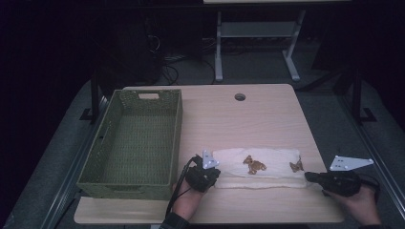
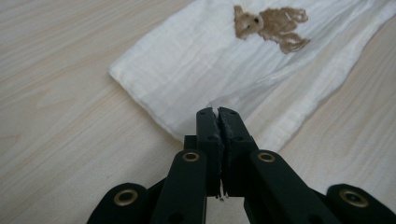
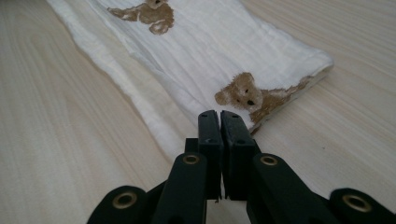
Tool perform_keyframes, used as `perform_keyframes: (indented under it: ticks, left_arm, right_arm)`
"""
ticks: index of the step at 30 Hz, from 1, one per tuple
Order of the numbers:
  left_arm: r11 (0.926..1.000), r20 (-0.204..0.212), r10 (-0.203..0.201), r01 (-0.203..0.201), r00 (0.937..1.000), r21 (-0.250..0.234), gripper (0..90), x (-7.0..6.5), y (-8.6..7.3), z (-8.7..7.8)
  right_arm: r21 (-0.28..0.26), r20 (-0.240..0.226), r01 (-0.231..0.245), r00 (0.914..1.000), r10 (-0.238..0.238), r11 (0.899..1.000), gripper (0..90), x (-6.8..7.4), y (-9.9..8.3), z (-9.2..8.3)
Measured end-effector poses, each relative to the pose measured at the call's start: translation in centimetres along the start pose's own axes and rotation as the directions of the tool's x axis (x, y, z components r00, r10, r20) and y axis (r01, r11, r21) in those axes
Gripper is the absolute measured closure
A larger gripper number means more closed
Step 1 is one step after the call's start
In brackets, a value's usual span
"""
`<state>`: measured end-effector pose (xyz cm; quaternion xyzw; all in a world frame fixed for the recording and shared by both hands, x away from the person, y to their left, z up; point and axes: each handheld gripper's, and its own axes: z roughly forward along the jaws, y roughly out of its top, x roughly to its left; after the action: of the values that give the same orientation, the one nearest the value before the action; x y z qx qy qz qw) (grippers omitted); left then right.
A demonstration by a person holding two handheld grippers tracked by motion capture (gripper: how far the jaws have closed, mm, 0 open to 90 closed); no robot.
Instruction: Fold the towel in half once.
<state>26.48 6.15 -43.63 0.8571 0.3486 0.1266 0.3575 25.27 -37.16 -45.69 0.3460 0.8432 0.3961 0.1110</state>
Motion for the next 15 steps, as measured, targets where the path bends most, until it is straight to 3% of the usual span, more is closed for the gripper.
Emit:
perform_keyframes:
  ticks: [7, 12, 15]
  left_arm:
    - [0.9987, 0.027, -0.017, 0.016, 0.9995, 0.048, 85.0, -0.1, -0.9, 0.4]
    - [0.9998, 0.025, -0.017, 0.017, 0.9995, 0.006, 66.3, 0.0, -0.4, -0.2]
    - [0.9995, 0.027, -0.02, 0.021, 0.9994, -0.023, 61.9, 0.1, 0.1, -0.7]
  right_arm:
    - [0.035, -0.021, 0.002, 0.9998, -0.002, 0.999, 86.6, 0.6, -0.6, 0.2]
    - [0.012, -0.041, -0.016, 0.999, 0.016, 1.0, 74.2, 0.2, -0.5, -0.2]
    - [-0.024, -0.047, -0.013, 0.9988, 0.012, 1.0, 70.3, 0.0, -0.1, -0.5]
